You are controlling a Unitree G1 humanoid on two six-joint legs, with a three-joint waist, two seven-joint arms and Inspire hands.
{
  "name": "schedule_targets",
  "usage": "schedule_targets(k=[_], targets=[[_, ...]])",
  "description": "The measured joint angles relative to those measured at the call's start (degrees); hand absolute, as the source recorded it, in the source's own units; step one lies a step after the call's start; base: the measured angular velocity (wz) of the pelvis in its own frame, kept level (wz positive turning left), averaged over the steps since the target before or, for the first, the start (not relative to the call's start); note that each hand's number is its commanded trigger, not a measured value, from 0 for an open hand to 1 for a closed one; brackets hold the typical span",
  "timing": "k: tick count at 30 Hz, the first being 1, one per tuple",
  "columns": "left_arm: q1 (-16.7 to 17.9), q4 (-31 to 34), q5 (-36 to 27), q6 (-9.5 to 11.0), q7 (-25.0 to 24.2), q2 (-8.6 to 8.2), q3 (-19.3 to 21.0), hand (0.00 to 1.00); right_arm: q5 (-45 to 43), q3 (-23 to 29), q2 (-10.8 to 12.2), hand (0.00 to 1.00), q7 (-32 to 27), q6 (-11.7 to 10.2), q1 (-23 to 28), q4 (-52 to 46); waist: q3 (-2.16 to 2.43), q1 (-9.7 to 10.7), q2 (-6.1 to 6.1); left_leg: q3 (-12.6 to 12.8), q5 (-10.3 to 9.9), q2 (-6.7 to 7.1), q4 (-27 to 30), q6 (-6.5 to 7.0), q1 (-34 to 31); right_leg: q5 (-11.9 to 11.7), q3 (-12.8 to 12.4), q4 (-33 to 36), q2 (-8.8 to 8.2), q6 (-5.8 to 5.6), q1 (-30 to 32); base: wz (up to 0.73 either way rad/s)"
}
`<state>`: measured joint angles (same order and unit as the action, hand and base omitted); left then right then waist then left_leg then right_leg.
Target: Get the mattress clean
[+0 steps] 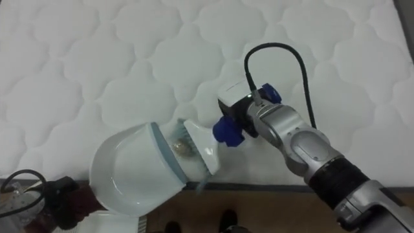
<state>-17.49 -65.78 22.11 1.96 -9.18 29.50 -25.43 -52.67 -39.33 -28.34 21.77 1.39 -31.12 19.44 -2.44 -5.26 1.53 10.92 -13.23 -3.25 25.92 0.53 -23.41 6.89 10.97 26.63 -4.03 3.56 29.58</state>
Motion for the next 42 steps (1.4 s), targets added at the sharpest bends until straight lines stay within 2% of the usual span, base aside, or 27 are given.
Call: schedule_targets(k=[5, 12, 16, 21, 28, 34, 36, 40, 42], targets=[[0.0, 0.5, 0.1, 0.1, 0.0, -0.02, 0.2, 1.0, 7.8, 0.7, 0.6, 1.0, 0.2, 0.0, 0.2, 2.1, -0.01, 0.0, -0.01, 0.1, 0.0, 0.03, 0.0, 0.0, -0.4, 0.0, 0.2, 0.1, -0.44, 0.0, 0.4, 0.01], [0.0, 0.6, 0.1, 0.2, 0.0, -0.75, 0.5, 1.0, 22.8, 2.7, 4.7, 1.0, 3.1, -0.9, 1.2, 2.0, 0.02, 0.1, -1.02, -0.1, 0.0, 0.1, 0.6, 0.03, -1.2, 0.2, 0.7, 0.6, -0.83, 0.05, 0.9, 0.03], [0.0, 0.6, 0.2, 0.5, -0.4, -0.99, 0.5, 1.0, 28.4, 2.9, 6.4, 1.0, 3.9, -1.9, 1.2, 2.0, 0.01, 0.1, -1.05, -0.1, 0.0, 0.43, 0.6, 0.06, -1.2, 0.8, 0.3, 1.6, -1.22, 0.01, 1.3, 0.02], [0.0, 0.8, 0.6, 0.9, -0.5, -1.09, 0.7, 1.0, 35.1, 3.5, 6.2, 1.0, 4.6, -3.1, 1.2, 2.0, 0.01, 0.2, -1.04, -0.3, 0.1, 0.85, 0.8, 0.18, -1.1, 1.3, 0.7, 2.5, -1.88, -0.02, 1.3, 0.04], [0.0, 0.8, 1.0, 1.1, -0.5, -1.09, 0.8, 1.0, 37.1, 4.4, 6.0, 1.0, 4.2, -4.1, 1.4, 2.4, 0.0, 0.3, -1.03, -0.3, 0.1, 0.9, 0.8, 0.2, -1.2, 1.3, 0.7, 2.5, -1.96, -0.07, 1.4, 0.0], [0.4, 1.3, 1.1, 1.3, -0.1, -1.11, 1.5, 1.0, 37.1, 6.2, 5.6, 1.0, 1.6, -5.0, 1.4, 3.0, 0.0, 0.4, -1.01, -0.4, 0.1, 0.93, 0.7, 0.2, -1.3, 1.5, 0.6, 2.4, -1.96, -0.13, 1.4, 0.01], [0.7, 2.4, 1.3, 1.4, 0.0, -1.13, 2.9, 1.0, 38.0, 8.9, 5.6, 1.0, -1.3, -6.5, 2.4, 5.1, 0.0, 0.7, -1.01, -0.9, 0.1, 0.94, 0.6, 0.2, -1.1, 1.5, 1.0, 2.0, -1.97, -0.17, 0.9, 0.1], [1.2, 3.4, 0.8, 1.8, 1.4, -2.13, 5.3, 1.0, 43.5, 13.9, 5.5, 1.0, -6.1, -7.1, 5.0, 9.1, 0.01, 1.2, -0.96, -1.7, 0.2, 1.12, 0.0, 0.38, -0.2, 1.7, 1.5, 1.9, -2.4, -0.54, -0.2, 0.11], [1.5, 5.2, 0.8, 1.8, 2.3, -2.4, 6.2, 1.0, 45.6, 16.8, 5.6, 1.0, -9.8, -7.4, 6.2, 11.0, 0.03, 2.6, -0.87, -2.1, 0.3, 1.87, -0.5, 0.55, 0.0, 1.9, 1.8, 1.8, -2.75, -0.84, -0.5, 0.12]])
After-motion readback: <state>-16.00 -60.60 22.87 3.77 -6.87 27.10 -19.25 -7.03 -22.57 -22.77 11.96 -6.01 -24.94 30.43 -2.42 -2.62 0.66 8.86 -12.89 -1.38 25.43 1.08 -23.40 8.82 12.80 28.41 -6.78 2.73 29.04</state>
